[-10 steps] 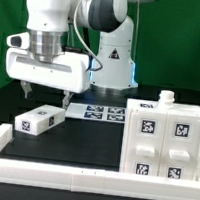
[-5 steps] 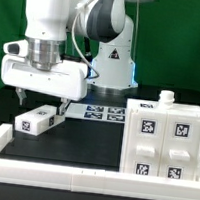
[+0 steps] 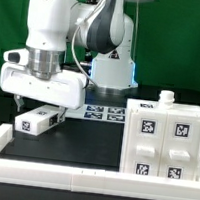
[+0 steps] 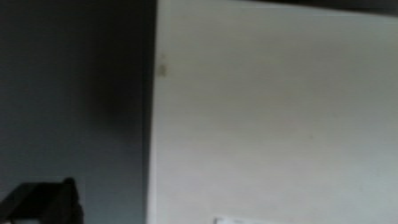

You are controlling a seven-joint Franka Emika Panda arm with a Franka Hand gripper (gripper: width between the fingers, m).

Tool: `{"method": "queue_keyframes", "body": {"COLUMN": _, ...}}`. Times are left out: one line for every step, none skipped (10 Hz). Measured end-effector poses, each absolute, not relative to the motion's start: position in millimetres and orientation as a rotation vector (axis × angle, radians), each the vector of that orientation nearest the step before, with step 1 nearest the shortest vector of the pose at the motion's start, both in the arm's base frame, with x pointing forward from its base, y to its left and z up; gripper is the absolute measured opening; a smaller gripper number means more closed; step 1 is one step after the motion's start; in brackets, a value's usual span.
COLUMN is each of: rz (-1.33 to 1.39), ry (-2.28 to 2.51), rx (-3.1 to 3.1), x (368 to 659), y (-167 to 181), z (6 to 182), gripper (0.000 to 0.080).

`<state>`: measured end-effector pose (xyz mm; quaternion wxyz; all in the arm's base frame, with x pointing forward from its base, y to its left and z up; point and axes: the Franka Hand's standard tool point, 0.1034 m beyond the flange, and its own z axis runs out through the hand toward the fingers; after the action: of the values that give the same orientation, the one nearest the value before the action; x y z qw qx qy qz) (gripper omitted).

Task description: Assemble cabinet

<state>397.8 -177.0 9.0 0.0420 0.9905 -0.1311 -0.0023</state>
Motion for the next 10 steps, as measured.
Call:
{"method": "queue_keyframes", "body": {"rz": -0.01, "ry": -0.398, "rx": 3.033, "x": 398, "y": -176, "z": 8.9, "gripper": 0.0781}}
{"method": "queue_keyframes", "body": {"rz": -0.011, "ry": -0.394, "rx": 3.035, "x": 400, "y": -175, "z": 9.7, "gripper": 0.0609}}
{"method": "queue_keyframes", "body": {"rz": -0.008, "ry": -0.387, "rx": 3.036, "x": 401, "y": -173, "z": 10.3, "gripper": 0.0566}}
{"method": "queue_keyframes", "body": {"rz": -0.006, "ry": -0.38, "rx": 3.037, "x": 402, "y": -171, "z": 10.4, "gripper": 0.0566}}
{"method": "queue_keyframes", "body": {"rz": -0.005, "ry": -0.368, "rx": 3.039, "x": 404, "y": -168, "z": 10.6, "gripper": 0.0566}}
{"method": "queue_keyframes", "body": {"rz": -0.002, "ry": -0.349, "rx": 3.043, "x": 407, "y": -162, "z": 12.1, "gripper": 0.0566}}
{"method": "queue_keyframes", "body": {"rz": -0.008, "ry": -0.354, "rx": 3.053, "x": 411, "y": -151, "z": 17.4, "gripper": 0.0566}}
{"method": "queue_keyframes", "body": {"rz": -0.027, "ry": -0.384, "rx": 3.075, "x": 417, "y": -132, "z": 30.7, "gripper": 0.0566}}
{"method": "queue_keyframes", "body": {"rz": -0.023, "ry": -0.386, "rx": 3.099, "x": 427, "y": -111, "z": 49.5, "gripper": 0.0566}}
{"method": "queue_keyframes", "body": {"rz": -0.024, "ry": -0.408, "rx": 3.109, "x": 433, "y": -99, "z": 59.3, "gripper": 0.0566}}
